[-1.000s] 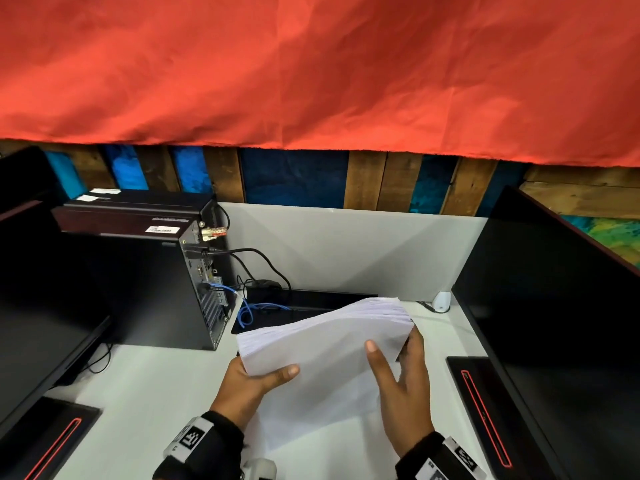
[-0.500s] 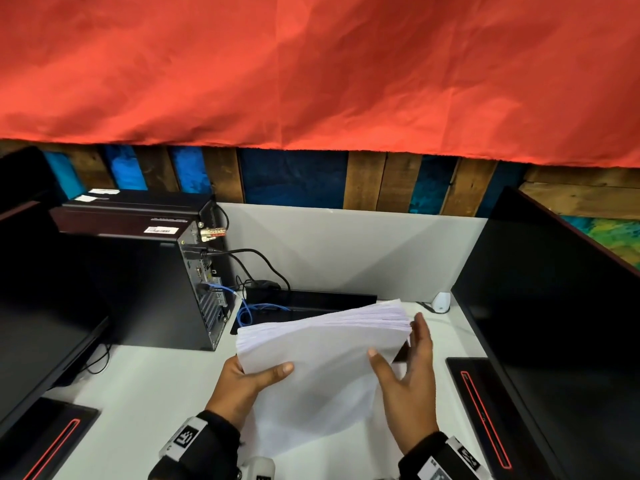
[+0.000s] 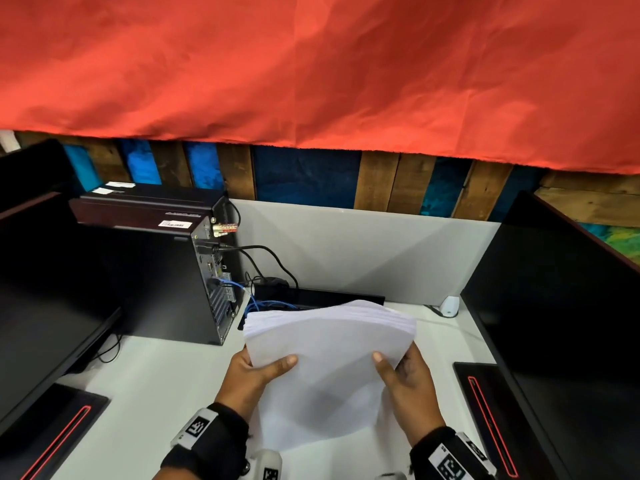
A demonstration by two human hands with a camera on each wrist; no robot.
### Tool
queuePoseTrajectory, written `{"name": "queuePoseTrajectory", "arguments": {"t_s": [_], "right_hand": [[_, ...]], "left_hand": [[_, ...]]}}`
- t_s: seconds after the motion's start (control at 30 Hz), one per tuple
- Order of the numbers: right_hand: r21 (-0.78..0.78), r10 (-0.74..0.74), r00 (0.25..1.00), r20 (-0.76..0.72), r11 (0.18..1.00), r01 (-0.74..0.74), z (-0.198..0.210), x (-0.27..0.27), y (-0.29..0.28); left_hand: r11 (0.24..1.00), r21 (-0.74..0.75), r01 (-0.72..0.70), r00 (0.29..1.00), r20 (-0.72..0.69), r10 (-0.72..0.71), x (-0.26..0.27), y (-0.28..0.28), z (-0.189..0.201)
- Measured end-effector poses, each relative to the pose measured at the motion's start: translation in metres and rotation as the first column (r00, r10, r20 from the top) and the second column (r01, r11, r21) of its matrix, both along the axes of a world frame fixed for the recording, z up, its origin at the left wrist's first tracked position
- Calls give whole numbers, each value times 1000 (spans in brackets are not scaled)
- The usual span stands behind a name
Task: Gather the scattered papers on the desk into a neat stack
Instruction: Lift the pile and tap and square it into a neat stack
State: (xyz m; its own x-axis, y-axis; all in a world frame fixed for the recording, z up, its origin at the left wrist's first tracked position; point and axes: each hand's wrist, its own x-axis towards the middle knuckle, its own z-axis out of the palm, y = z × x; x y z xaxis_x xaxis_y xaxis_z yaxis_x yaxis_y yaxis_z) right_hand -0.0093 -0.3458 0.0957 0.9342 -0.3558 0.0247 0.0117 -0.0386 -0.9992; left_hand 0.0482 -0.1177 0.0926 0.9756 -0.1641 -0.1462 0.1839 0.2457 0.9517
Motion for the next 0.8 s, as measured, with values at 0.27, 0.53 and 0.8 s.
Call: {"name": "queuePoseTrajectory", "arguments": {"t_s": [0.27, 0.53, 0.8], "right_hand": [[45, -47, 999, 24, 998, 46, -4, -1, 7], [38, -90, 995, 49, 995, 88, -7, -1, 3], [21, -135, 989, 66, 991, 134, -12, 8, -3]], "left_hand": [[970, 43, -240, 959, 168, 229, -24, -17, 8], [971, 58, -231, 917, 347, 197, -32, -22, 30], [937, -4, -349, 891, 309, 333, -35, -31, 46]]}}
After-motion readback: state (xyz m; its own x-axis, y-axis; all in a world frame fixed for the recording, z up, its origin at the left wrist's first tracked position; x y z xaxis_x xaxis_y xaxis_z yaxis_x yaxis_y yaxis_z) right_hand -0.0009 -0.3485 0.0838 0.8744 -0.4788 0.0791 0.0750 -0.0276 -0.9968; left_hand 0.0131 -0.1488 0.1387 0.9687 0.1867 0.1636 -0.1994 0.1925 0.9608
